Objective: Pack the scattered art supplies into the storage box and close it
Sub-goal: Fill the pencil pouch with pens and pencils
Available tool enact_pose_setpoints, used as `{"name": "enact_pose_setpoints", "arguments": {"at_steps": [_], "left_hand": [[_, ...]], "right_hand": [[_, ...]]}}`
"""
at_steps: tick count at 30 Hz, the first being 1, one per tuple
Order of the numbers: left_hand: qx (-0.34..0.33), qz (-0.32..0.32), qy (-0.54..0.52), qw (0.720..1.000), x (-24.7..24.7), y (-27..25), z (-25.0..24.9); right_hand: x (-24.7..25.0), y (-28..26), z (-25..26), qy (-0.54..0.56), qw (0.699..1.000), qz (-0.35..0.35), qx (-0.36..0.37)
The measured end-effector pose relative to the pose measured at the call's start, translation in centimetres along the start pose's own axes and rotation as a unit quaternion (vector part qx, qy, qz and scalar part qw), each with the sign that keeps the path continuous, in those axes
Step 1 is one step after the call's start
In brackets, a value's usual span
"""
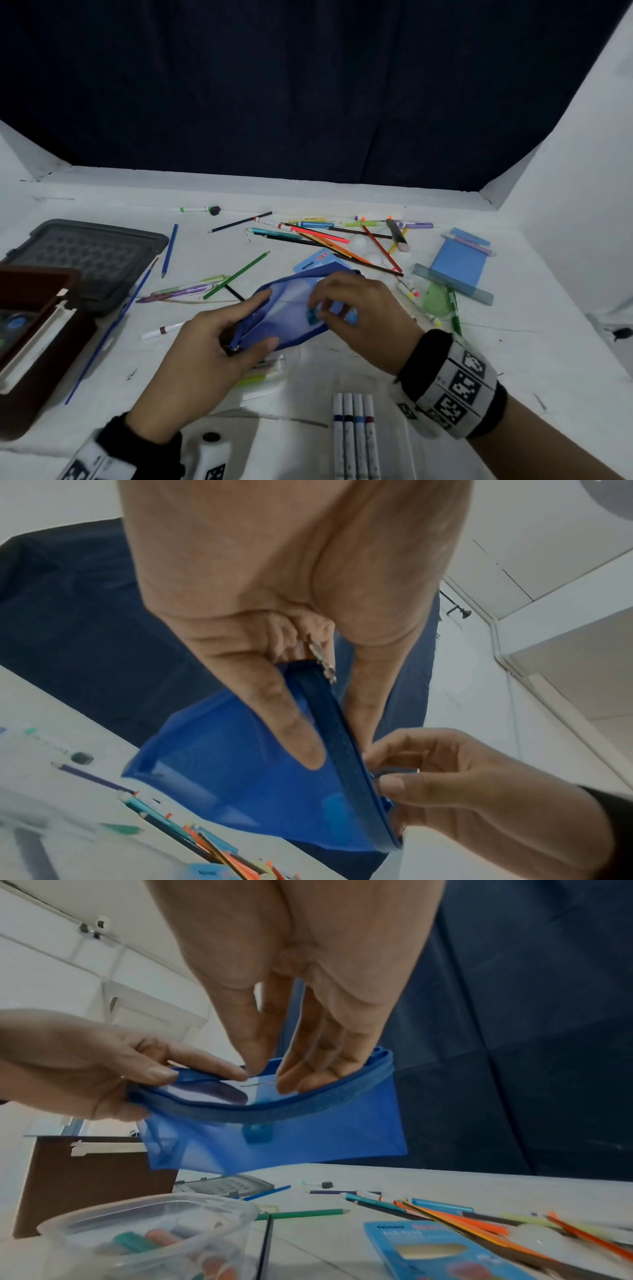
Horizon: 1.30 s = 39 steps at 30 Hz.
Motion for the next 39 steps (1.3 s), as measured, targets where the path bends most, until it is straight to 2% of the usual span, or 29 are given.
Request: {"name": "enact_pose_setpoints", "arguments": {"at_steps": [2,5,8,9,10,12,14,16,20,22,25,29,31,33,36,39], "left_hand": [[0.017,0.002,-0.031,0.999,-1.3,-0.2,-0.6],[0.057,0.017,-0.094,0.994,-3.3,-0.6,-1.7],[0.078,0.026,-0.111,0.990,-5.5,-1.0,-2.7],[0.087,0.026,-0.117,0.989,-6.2,-1.1,-3.0],[0.097,0.026,-0.124,0.987,-7.0,-1.2,-3.1],[0.109,0.025,-0.131,0.985,-8.4,-1.5,-3.4],[0.112,0.019,-0.127,0.985,-9.8,-1.6,-3.8],[0.110,0.008,-0.122,0.986,-11.0,-1.6,-4.4],[0.107,-0.030,-0.099,0.989,-13.2,-1.6,-4.9],[0.117,-0.041,-0.101,0.987,-14.5,-1.6,-5.2],[0.119,-0.058,-0.099,0.986,-16.1,-1.7,-5.7],[0.112,-0.056,-0.080,0.989,-17.5,-1.8,-6.3],[0.112,-0.053,-0.073,0.990,-17.9,-1.6,-6.5],[0.109,-0.047,-0.053,0.992,-18.2,-1.4,-6.8],[0.097,-0.024,-0.008,0.995,-18.7,-1.3,-7.7],[0.092,0.004,0.001,0.996,-19.6,-1.6,-8.7]], "right_hand": [[0.9,-1.3,-0.6,0.033,0.999,-0.012,-0.001],[3.9,-3.8,-2.0,0.031,0.993,-0.111,-0.012],[6.8,-7.2,-5.5,-0.021,0.980,-0.176,-0.092],[7.4,-8.5,-7.4,-0.047,0.977,-0.158,-0.132],[7.8,-9.8,-9.4,-0.072,0.976,-0.108,-0.175],[8.1,-12.4,-13.0,-0.116,0.960,0.036,-0.253],[8.1,-14.4,-15.6,-0.147,0.928,0.154,-0.305],[8.1,-15.0,-16.8,-0.158,0.909,0.201,-0.328],[8.6,-14.3,-18.0,-0.149,0.913,0.221,-0.308],[9.1,-14.0,-18.4,-0.107,0.914,0.218,-0.325],[10.2,-14.4,-17.6,0.023,0.914,0.156,-0.372],[11.8,-15.8,-15.5,0.164,0.909,0.063,-0.378],[12.2,-16.5,-14.7,0.189,0.912,0.035,-0.362],[12.5,-16.7,-14.5,0.124,0.943,0.024,-0.307],[13.3,-15.9,-13.9,0.025,0.988,-0.021,-0.148],[13.0,-15.2,-13.5,-0.059,0.998,0.013,0.014]]}}
Point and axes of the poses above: each hand's wrist, its own y-axis towards the middle knuckle, its own x-axis out of the back of the hand, z = x × y, the point moved 2 cm from there along y, towards the middle knuckle, and after that the axes turned 11 degrees about x, right-handed, at the moved point
